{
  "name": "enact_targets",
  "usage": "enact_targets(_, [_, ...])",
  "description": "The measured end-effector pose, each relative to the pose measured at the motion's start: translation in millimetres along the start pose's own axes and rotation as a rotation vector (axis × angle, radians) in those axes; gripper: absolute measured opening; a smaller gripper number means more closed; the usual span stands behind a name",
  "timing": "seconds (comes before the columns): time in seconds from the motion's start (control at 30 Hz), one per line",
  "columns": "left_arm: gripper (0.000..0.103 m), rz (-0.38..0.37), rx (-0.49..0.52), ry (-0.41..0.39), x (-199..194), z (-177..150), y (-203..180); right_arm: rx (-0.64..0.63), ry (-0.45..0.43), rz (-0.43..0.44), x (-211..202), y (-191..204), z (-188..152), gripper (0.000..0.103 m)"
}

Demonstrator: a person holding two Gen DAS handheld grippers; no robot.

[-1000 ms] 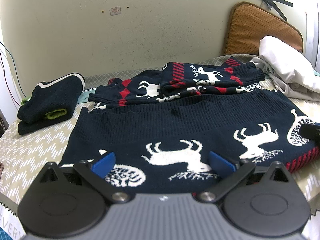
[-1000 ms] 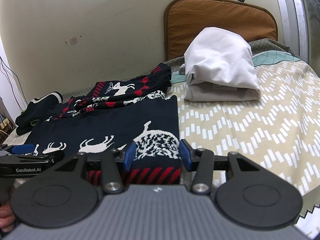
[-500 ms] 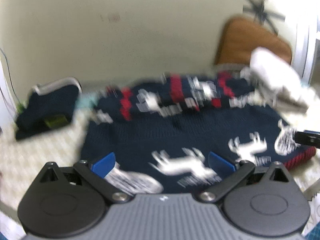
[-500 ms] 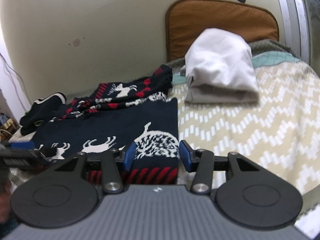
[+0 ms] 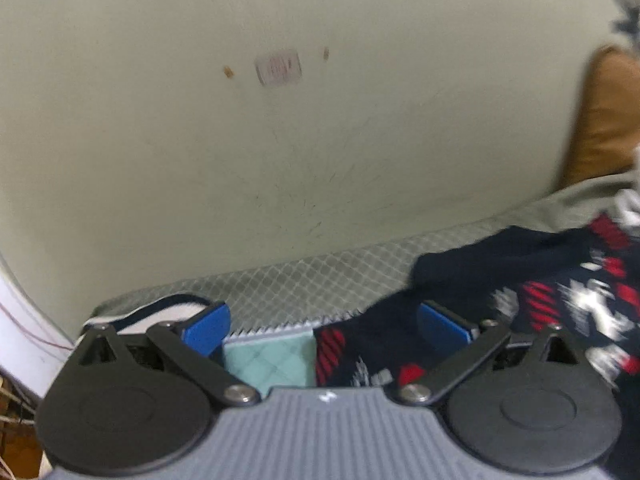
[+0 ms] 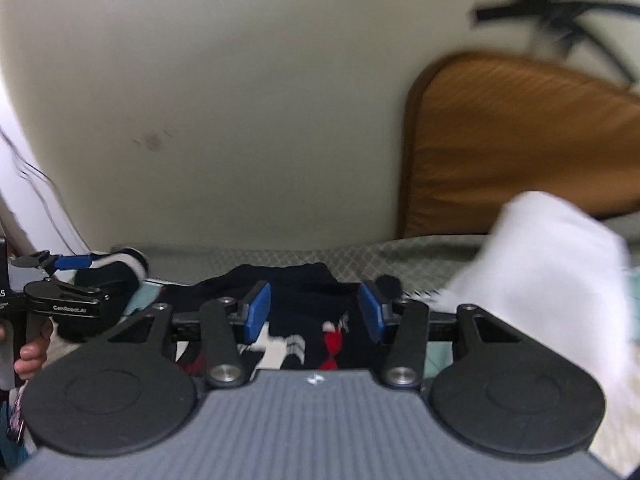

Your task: Fold small clothes

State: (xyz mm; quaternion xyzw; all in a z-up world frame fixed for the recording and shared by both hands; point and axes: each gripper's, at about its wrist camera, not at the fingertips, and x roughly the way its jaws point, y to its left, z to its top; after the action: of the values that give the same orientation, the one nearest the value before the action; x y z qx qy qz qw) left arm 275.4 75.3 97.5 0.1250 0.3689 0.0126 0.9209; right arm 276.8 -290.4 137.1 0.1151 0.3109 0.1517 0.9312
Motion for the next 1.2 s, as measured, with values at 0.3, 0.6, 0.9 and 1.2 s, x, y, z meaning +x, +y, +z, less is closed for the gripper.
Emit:
enact_targets(0.3, [0.091, -0.121, -0.041, 0.166, 109.1, 11.1, -6.7, 0.013, 0.217, 0.010, 151.2, 0.9, 18.5, 0.055])
enact_targets(0.6, [0.002, -0.260, -0.010, 0.147, 101.5, -0.6, -15.7, -0.090, 0.221, 0.026, 167.1, 19.9, 7.6, 0.015])
enact_targets(0.9, [0.002, -0.377, -0.055, -0.127, -38.1, -24.2, 8.3, -0.282, -0.008, 0.101, 33.0, 88.3, -0.7, 0.014])
enact_targets(1.2, [0.011, -0.492, -0.192, -0.206, -130.3, -113.1, 68.8, -0.859, -0.160, 0.044, -75.5, 157.5, -176.1, 0.013])
